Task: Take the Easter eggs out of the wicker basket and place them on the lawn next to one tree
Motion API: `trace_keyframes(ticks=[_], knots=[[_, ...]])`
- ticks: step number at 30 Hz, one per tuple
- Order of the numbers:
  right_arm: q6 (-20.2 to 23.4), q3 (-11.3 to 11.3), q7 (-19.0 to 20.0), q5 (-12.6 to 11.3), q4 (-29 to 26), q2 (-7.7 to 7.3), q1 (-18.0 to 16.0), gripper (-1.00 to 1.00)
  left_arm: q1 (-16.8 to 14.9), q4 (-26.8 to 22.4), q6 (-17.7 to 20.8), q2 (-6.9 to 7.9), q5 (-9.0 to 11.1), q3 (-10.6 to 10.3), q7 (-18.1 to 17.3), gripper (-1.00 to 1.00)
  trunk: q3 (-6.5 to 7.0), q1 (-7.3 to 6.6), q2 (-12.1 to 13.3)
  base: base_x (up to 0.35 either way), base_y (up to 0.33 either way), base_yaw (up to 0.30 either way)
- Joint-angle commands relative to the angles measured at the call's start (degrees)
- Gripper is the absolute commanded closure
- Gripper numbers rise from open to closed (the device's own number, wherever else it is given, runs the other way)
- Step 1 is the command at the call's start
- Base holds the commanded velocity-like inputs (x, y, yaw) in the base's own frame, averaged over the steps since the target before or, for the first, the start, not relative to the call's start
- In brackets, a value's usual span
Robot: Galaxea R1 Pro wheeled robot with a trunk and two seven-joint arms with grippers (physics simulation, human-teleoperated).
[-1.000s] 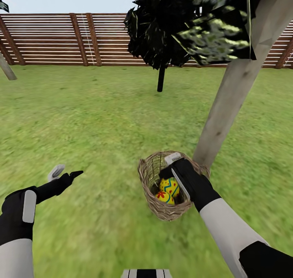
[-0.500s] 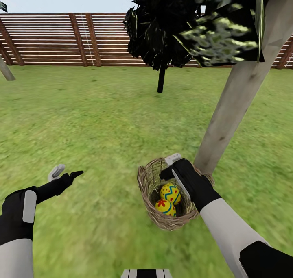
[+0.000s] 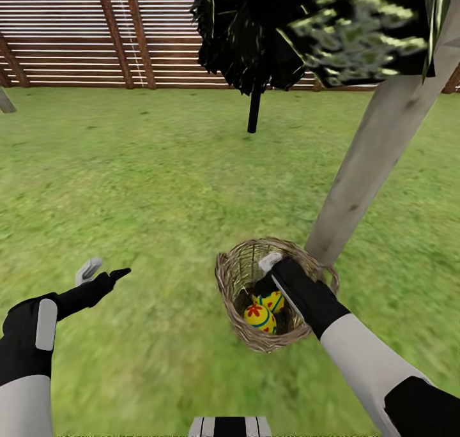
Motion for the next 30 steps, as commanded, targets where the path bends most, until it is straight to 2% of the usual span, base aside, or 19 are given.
trace_keyframes(ticks=[1, 5, 13, 30], knots=[[0.20, 0.44, 1.36, 0.52, -0.16, -0.27, -0.04, -1.00, -0.05, -0.02, 0.33, -0.01, -0.15, 0.12, -0.34, -1.00, -0.27, 0.01, -0.04, 0.000, 0.000, 0.000], [0.11, 1.19, 2.96, 0.95, -0.41, -0.75, -0.04, -1.00, -0.04, -0.04, 0.34, -0.01, -0.15, 0.12, -0.34, -1.00, -1.16, 0.11, -0.09, 0.000, 0.000, 0.000], [-0.06, 1.29, 3.23, 2.50, -0.51, -0.87, -0.04, -1.00, -0.07, 0.04, 0.34, -0.01, -0.15, 0.16, -0.34, -1.00, -2.93, 0.32, -0.20, 0.000, 0.000, 0.000], [-3.83, 1.27, 3.39, 2.77, -0.77, -0.85, -0.04, -1.00, -0.02, 0.14, 0.34, -0.01, -0.15, 0.19, -0.34, -1.00, -6.70, 0.76, -0.42, 0.000, 0.000, 0.000]])
